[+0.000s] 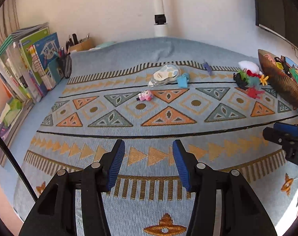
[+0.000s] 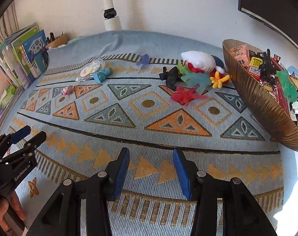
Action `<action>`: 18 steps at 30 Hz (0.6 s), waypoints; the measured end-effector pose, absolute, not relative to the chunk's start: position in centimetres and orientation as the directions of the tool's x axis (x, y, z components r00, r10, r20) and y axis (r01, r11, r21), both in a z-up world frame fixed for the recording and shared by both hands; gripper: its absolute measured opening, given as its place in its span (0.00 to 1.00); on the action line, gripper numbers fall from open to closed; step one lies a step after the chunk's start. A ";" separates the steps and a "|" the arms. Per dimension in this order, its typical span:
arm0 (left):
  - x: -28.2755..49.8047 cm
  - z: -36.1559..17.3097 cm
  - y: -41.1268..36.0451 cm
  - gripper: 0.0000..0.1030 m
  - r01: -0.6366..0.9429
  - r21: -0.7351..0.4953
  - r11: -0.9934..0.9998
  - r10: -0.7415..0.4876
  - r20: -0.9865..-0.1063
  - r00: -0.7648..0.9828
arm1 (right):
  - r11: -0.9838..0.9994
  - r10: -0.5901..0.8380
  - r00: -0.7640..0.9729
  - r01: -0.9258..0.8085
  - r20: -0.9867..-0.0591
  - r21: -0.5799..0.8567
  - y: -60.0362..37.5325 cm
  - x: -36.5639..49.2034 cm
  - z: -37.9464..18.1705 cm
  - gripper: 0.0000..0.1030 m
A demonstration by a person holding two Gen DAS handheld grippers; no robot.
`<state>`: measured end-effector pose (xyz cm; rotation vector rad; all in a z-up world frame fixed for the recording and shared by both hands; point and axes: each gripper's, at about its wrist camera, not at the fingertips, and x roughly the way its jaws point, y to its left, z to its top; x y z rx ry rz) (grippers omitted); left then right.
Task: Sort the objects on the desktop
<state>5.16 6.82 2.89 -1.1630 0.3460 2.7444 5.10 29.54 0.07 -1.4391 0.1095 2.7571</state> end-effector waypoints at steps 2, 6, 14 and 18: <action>4.0 1.5 6.2 0.48 -0.185 0.197 -0.963 -0.026 -0.751 -0.659 | -0.999 0.028 -0.587 -0.048 -0.809 0.000 29.2 5.2 0.1 0.54; 3.4 2.0 4.8 0.57 -0.143 0.156 -0.977 -0.018 -0.736 -0.677 | -0.996 0.081 -0.596 -0.077 -0.799 -0.043 29.3 5.5 -0.5 0.72; 2.4 1.7 4.0 0.86 -0.091 0.200 -0.976 -0.093 -0.751 -0.653 | -0.997 0.041 -0.589 -0.072 -0.807 0.002 30.4 5.9 -1.4 1.00; 1.7 1.3 2.9 0.99 -0.079 0.167 -0.983 -0.080 -0.770 -0.633 | -0.997 0.048 -0.587 -0.073 -0.808 -0.007 30.2 5.7 -1.4 1.00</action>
